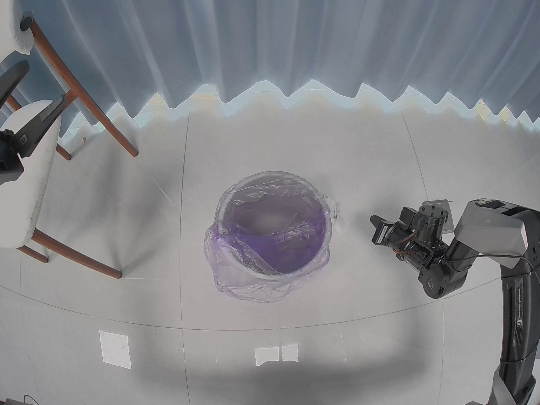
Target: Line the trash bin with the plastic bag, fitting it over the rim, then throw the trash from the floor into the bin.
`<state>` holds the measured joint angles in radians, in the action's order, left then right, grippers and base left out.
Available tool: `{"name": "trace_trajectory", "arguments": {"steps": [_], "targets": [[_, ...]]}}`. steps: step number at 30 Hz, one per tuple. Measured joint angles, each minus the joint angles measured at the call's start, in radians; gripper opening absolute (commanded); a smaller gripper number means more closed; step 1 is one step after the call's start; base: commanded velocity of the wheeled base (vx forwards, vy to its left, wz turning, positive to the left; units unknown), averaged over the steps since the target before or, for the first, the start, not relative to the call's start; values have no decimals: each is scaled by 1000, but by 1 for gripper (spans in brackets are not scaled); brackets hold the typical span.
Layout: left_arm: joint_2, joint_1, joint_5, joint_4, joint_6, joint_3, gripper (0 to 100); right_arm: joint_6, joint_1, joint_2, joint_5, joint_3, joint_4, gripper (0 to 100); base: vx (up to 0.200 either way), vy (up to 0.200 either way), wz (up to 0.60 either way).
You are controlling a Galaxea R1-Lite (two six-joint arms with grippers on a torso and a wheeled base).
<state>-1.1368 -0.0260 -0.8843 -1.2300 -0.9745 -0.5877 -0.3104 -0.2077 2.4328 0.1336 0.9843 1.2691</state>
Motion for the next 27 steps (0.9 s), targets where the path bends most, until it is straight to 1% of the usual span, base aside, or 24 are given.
{"name": "trace_trajectory", "arguments": {"steps": [4,9,18,27], "targets": [[11,-55,-55,-4,0,3,100,-3,-48,-1,26,-53,-10,0,0,0,0],[24,-59,-74,-5,-2,10,100,-3,-116,22,41,-78,-68,0,0,0,0],[37,-43,-77,-5,-8,15,100,-8,-180,93,43,48,-80,0,0,0,0],[41,-21,-73,-7,-9,17,100,-92,-262,117,52,143,-85,0,0,0,0]]}}
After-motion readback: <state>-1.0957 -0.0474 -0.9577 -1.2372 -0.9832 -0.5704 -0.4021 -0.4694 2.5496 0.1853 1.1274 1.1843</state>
